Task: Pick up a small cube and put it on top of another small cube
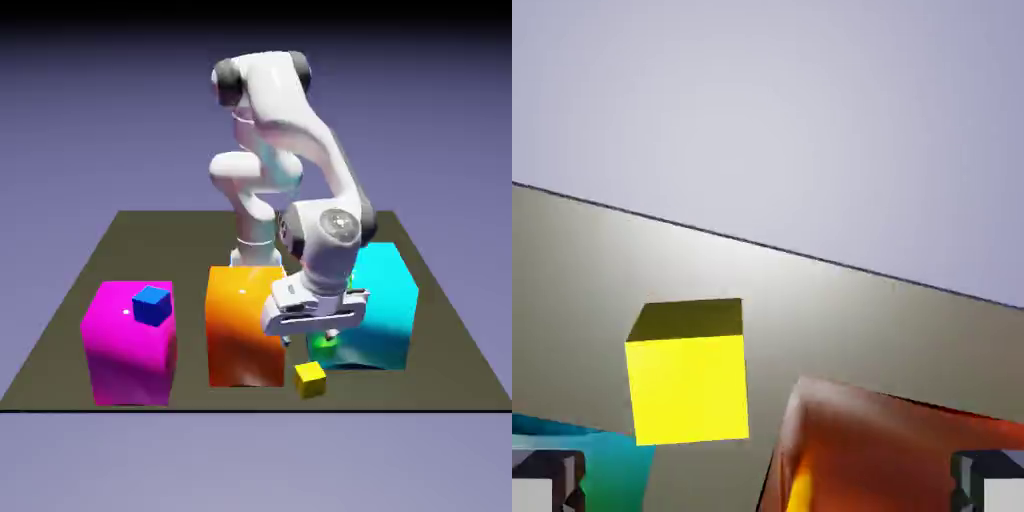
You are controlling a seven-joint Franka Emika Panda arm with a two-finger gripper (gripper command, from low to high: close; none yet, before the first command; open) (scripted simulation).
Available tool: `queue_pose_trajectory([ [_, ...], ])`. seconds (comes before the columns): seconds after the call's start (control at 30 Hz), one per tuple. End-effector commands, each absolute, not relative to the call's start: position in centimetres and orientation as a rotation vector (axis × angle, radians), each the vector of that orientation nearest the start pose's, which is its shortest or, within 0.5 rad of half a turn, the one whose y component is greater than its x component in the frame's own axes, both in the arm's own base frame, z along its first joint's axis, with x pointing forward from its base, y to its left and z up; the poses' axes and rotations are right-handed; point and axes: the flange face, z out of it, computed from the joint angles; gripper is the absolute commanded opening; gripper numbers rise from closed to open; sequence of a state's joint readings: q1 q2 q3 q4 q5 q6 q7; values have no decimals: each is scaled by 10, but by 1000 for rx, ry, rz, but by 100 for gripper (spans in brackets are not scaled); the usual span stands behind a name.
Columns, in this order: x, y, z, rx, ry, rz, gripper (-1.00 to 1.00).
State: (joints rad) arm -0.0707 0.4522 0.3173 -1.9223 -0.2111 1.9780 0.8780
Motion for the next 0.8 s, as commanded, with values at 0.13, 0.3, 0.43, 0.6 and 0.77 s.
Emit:
queue_pose_trajectory([
  [0.13, 576, 139, 194, -3246, 818, 796, 0],
  [0.3, 565, 141, 135, -3244, 797, 1005, 0],
  [0.43, 548, 136, 104, -3243, 796, 1006, -100],
  [0.6, 582, 183, 194, -3230, 790, 920, -100],
  [0.77, 632, 87, 210, -3271, 603, 535, -100],
])
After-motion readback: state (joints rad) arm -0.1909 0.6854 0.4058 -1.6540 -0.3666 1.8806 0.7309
